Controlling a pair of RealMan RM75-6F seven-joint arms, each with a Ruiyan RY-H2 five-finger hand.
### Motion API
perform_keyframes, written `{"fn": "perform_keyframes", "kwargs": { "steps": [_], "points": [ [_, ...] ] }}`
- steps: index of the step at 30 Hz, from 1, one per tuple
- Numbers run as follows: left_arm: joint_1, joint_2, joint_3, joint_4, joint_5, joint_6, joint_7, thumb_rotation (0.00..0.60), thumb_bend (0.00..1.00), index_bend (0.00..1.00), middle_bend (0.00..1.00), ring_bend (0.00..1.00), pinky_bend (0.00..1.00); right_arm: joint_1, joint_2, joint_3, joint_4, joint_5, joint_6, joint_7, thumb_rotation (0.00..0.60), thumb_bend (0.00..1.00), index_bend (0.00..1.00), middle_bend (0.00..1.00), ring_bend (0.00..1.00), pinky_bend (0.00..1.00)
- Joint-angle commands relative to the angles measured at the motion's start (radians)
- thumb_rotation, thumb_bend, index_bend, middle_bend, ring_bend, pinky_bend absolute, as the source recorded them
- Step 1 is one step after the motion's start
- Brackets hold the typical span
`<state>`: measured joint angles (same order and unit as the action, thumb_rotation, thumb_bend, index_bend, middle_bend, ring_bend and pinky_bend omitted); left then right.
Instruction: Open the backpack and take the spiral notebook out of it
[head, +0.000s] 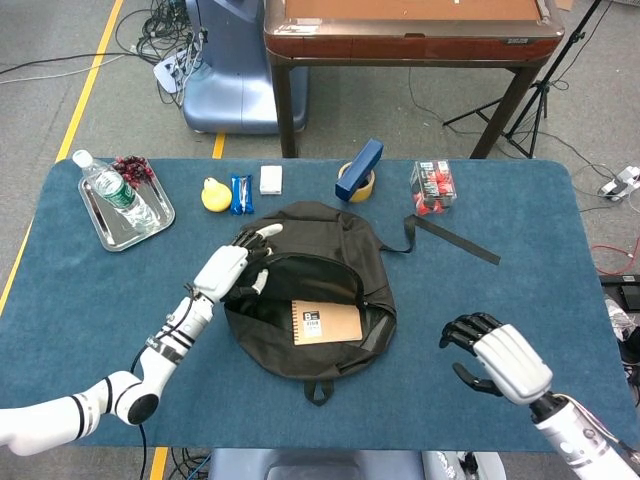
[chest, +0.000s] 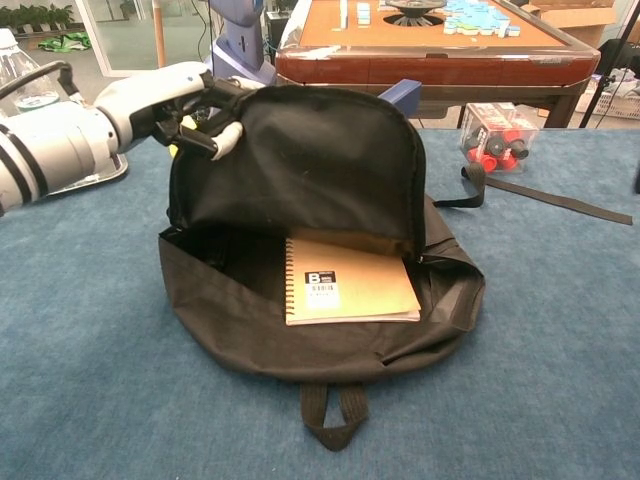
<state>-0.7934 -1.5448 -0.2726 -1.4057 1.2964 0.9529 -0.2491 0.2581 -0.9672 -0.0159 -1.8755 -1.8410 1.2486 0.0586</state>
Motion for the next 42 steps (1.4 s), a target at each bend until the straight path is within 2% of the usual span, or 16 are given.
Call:
{"fn": "perform_keyframes", "kwargs": {
  "steps": [1,15,25,31,42],
  "points": [
    [-0.013,-0.006,-0.009,0.016,-0.025,-0.015,0.024,0.600,0.59,0.46,0.10,0.05,0.01,0.049,-0.025,0.002,-0.024,-0.007,-0.060,-0.014,0.600,0.39,0.40,0.33,0.25,0.30],
    [-0.056,-0.047,-0.042,0.137,-0.139,-0.073,0.092,0.600,0.59,0.44,0.13,0.06,0.01,0.212,-0.146,0.069,-0.058,0.122,-0.268,-0.109,0.600,0.39,0.36,0.32,0.25,0.30],
    [-0.107,-0.090,-0.061,0.204,-0.196,-0.119,0.151,0.600,0.59,0.42,0.13,0.06,0.01,0.305,-0.262,0.113,0.001,0.257,-0.372,-0.176,0.600,0.39,0.36,0.31,0.24,0.30],
    [-0.123,-0.103,-0.067,0.216,-0.220,-0.131,0.176,0.600,0.59,0.42,0.13,0.06,0.01,0.359,-0.368,0.142,0.064,0.349,-0.414,-0.231,0.600,0.39,0.35,0.31,0.24,0.30],
    [-0.124,-0.097,-0.080,0.206,-0.252,-0.122,0.190,0.600,0.59,0.41,0.13,0.06,0.01,0.457,-0.562,0.157,0.217,0.493,-0.481,-0.346,0.600,0.20,0.35,0.31,0.24,0.30]
  ]
}}
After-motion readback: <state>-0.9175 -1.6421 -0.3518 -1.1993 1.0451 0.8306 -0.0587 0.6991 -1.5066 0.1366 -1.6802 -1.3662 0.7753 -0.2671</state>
